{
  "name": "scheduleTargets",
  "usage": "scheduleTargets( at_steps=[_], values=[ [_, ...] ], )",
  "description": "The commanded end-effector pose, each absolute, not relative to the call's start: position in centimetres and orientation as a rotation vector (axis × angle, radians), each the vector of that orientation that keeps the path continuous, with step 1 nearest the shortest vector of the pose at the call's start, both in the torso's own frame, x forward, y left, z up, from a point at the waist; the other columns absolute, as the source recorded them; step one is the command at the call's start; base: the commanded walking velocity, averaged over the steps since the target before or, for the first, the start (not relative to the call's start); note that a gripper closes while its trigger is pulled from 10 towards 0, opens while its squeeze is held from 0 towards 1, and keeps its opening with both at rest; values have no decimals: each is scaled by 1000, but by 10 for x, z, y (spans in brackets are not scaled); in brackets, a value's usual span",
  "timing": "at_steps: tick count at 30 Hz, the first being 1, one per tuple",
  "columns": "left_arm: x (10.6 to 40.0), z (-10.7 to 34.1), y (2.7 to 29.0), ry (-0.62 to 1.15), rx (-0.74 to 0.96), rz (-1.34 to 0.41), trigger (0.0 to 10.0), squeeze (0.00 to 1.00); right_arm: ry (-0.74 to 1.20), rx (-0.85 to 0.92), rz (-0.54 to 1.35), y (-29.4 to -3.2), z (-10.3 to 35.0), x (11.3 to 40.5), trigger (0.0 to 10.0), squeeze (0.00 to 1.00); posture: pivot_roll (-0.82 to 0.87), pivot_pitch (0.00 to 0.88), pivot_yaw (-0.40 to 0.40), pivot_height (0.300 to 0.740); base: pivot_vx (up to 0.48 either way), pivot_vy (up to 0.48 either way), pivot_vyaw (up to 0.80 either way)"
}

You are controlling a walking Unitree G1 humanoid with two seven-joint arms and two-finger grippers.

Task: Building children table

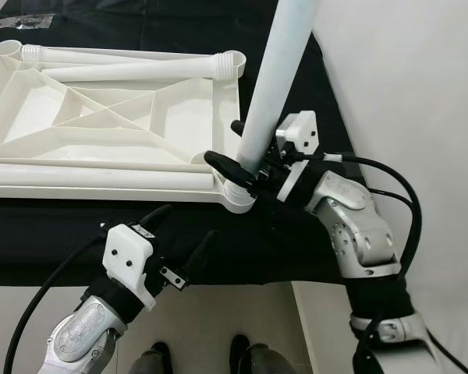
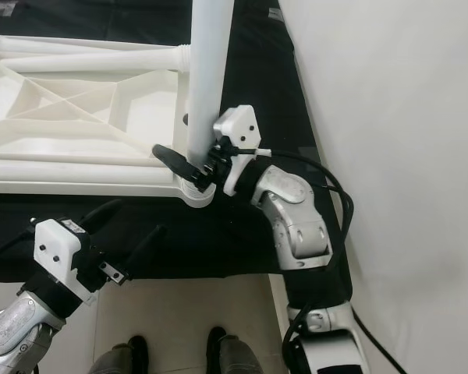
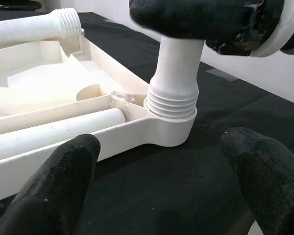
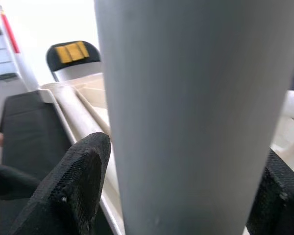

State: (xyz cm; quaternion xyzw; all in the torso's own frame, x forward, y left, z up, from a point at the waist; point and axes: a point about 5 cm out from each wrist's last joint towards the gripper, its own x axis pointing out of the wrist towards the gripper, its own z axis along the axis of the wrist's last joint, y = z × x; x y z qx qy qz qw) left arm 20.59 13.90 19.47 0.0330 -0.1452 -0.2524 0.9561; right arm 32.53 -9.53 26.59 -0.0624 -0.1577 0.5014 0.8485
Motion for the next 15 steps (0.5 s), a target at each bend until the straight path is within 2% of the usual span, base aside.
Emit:
scheduleTargets(
  at_steps=[1,4,6,12,13,14,15],
  values=[
    [204,189,139,-264,56,-516,10000,0,-358,-149,1138,-91,269,322,10000,0,129,303,-105,740,0,0,0],
    [204,189,138,-264,55,-515,10000,0,-361,-176,1215,-90,275,323,10000,0,134,304,-111,740,0,0,0],
    [204,189,137,-265,55,-515,10000,0,-343,-219,1349,-94,280,329,10000,0,135,305,-114,740,0,0,0],
    [204,189,137,-266,53,-513,10000,0,-298,-187,1380,-102,274,339,10000,0,134,307,-119,740,0,0,0],
    [203,187,137,-262,53,-512,10000,0,-284,-174,1401,-104,271,341,1059,0,129,307,-118,740,0,0,0],
    [203,187,137,-261,53,-512,10000,0,-276,-169,1404,-106,270,342,0,0,127,309,-119,740,0,0,0],
    [203,187,137,-260,53,-513,10000,0,-270,-166,1404,-107,269,343,0,0,127,309,-119,740,0,0,0]
  ],
)
